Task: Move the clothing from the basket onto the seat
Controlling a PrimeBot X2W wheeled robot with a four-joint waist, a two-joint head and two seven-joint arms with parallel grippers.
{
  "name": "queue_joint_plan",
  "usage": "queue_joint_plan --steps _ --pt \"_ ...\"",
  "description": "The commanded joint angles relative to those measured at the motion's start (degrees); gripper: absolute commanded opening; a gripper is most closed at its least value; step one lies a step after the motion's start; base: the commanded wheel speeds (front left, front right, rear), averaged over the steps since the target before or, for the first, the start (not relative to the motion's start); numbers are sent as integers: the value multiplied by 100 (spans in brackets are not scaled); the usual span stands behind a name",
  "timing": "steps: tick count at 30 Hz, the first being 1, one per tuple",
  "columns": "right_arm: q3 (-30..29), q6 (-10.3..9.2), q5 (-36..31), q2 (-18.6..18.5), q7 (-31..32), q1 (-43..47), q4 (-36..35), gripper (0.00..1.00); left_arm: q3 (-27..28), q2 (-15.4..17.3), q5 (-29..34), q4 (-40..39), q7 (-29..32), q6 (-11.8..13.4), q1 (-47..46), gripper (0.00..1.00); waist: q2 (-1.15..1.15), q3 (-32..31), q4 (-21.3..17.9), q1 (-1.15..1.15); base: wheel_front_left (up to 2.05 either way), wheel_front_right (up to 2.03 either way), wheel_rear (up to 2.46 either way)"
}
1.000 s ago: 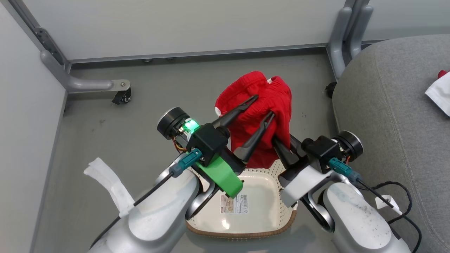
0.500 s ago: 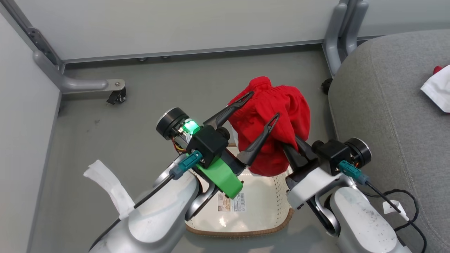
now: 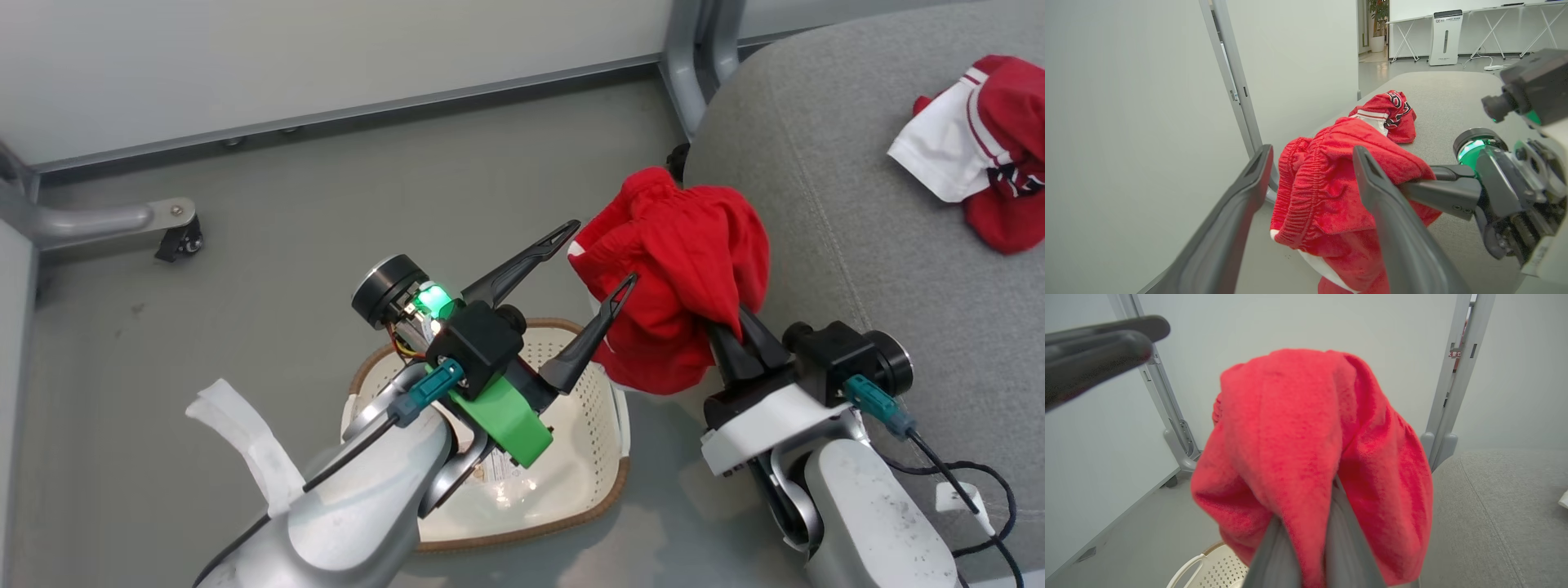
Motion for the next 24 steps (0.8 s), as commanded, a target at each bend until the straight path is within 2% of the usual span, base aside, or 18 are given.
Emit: queue_joint_plan --steps 1,16,24 --pt "-77 -4 -41 -2 -1 112 -53 0 -8 46 69 -15 0 -2 58 100 0 174 -424 0 0 0 0" --pt "-1008 -4 98 16 -1 605 -489 0 -223 133 127 -19 2 -30 -6 100 0 379 -1445 0 0 0 0" --pt "-1201 -4 203 17 -1 756 -608 0 -247 205 127 -62 1 -32 -42 100 0 478 -1663 0 0 0 0"
